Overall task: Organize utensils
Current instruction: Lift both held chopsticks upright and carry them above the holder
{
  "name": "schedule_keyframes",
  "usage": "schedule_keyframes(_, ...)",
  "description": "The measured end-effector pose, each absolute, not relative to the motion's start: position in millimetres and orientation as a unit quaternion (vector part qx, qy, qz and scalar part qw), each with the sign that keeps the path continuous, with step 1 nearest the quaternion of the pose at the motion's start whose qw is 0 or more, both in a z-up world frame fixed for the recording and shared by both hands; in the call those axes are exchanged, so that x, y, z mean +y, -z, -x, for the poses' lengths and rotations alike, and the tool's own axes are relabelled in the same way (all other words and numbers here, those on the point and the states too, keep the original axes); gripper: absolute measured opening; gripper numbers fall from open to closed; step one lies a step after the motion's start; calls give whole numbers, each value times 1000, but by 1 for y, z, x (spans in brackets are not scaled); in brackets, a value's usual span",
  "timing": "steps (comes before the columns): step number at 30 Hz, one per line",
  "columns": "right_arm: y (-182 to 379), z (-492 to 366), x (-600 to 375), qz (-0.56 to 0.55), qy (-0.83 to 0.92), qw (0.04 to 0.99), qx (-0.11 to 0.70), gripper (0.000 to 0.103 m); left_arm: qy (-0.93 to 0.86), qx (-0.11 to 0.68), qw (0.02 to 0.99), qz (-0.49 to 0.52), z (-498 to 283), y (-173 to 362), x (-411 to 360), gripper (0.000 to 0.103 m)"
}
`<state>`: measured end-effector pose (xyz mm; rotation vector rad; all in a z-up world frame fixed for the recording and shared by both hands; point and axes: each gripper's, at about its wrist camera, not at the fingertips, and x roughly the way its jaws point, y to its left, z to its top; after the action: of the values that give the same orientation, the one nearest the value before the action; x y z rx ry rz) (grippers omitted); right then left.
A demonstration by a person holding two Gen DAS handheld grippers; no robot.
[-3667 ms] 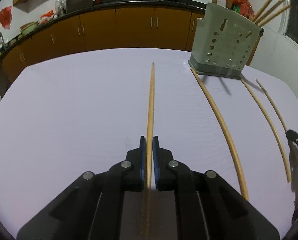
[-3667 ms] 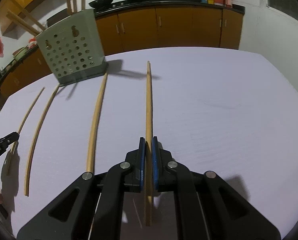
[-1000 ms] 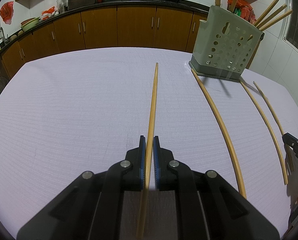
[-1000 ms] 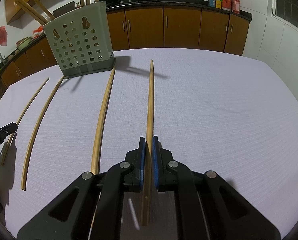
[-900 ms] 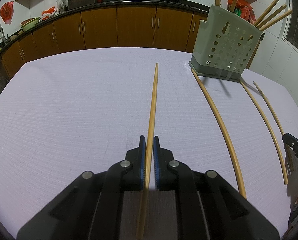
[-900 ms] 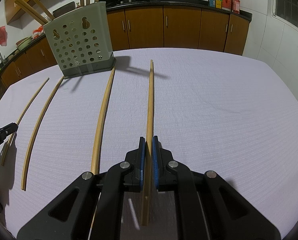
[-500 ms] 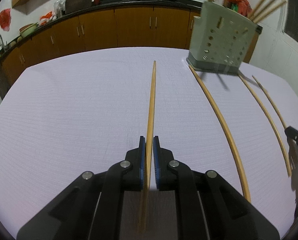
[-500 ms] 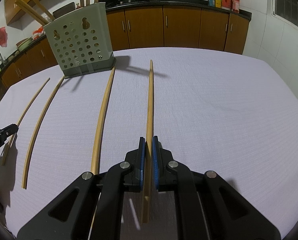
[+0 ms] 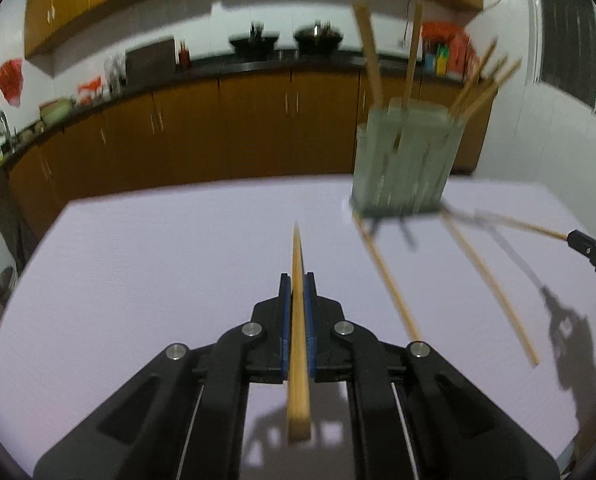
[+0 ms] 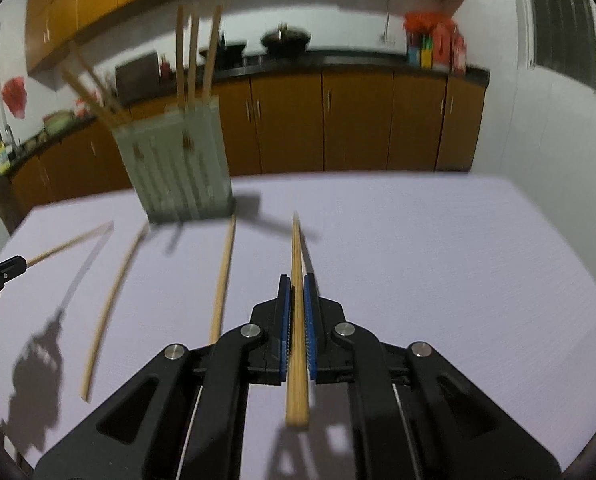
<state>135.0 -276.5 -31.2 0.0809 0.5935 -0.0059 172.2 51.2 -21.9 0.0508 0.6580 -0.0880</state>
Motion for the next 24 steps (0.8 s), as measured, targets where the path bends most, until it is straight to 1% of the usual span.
schedule_keyframes(4,3,-135,-277,-43,1,967,253,7,51,272,961,-6,-173,-18,52,7)
schedule_keyframes(7,-14,-140,-276,-44,-3,972,231,7,59,249,967,1,-177,-40,52,7)
schedule_keyframes(16,-58,-143,-264,-63,-37,980,187,7,125,218,968,15,-186,-89,31,7)
schedule_keyframes(24,-124,-145,-238,-66,-81,991,85,7,183,171,968,19,-199,-144,-13,7)
